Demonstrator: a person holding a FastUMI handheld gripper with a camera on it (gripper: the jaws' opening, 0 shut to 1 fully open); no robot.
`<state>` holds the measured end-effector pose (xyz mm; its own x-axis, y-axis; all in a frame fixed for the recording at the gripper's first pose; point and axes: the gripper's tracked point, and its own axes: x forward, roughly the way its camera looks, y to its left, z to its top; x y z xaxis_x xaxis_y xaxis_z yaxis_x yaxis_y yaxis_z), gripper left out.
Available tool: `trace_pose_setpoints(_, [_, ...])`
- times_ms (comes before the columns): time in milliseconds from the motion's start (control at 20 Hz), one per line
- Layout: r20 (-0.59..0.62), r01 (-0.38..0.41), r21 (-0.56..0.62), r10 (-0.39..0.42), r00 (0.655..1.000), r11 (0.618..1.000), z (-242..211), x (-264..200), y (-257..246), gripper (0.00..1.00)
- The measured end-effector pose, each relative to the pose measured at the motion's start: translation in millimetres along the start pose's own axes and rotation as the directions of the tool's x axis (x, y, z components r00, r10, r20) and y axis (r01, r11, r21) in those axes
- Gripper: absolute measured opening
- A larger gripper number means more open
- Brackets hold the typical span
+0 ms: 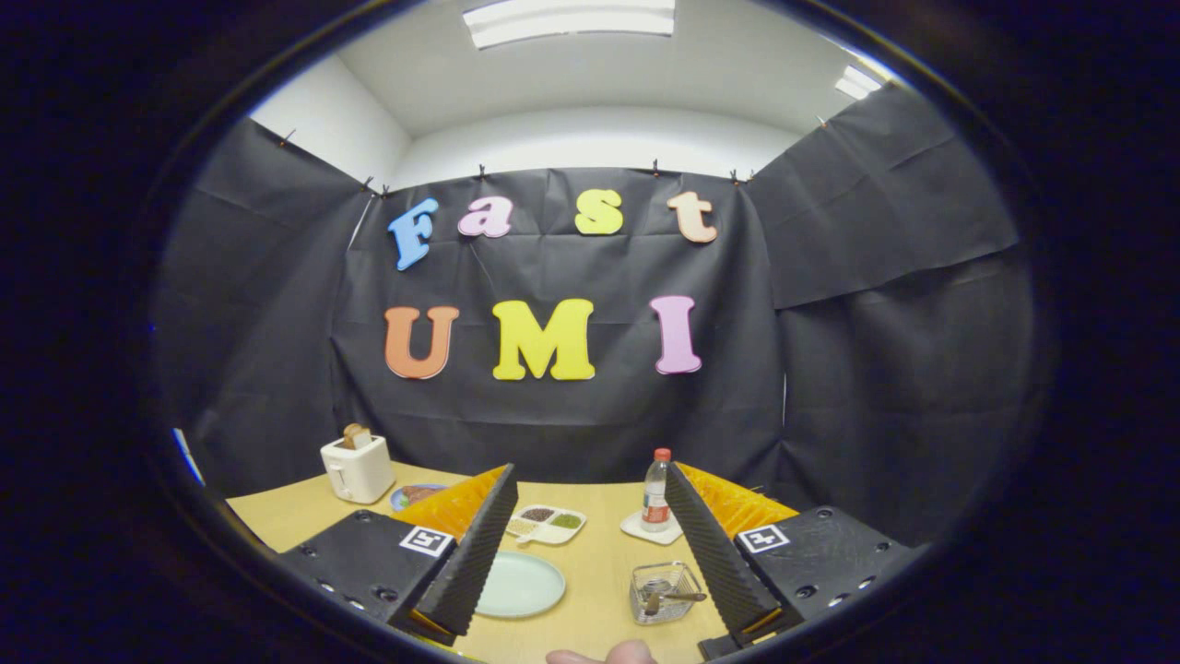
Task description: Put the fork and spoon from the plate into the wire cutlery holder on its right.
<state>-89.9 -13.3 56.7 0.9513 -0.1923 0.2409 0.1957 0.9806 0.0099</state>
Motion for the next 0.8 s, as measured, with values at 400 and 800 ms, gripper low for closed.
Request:
trace_pose_setpoints(400, [0.021,0.010,-0.006,-0.010,1.000,1.000,5.6,-3.1,-1.5,0.96])
trace_pose_setpoints(800, [0.011,0.007,0.005,-0.007,1.000,1.000,7.4,-3.1,0.1,0.96])
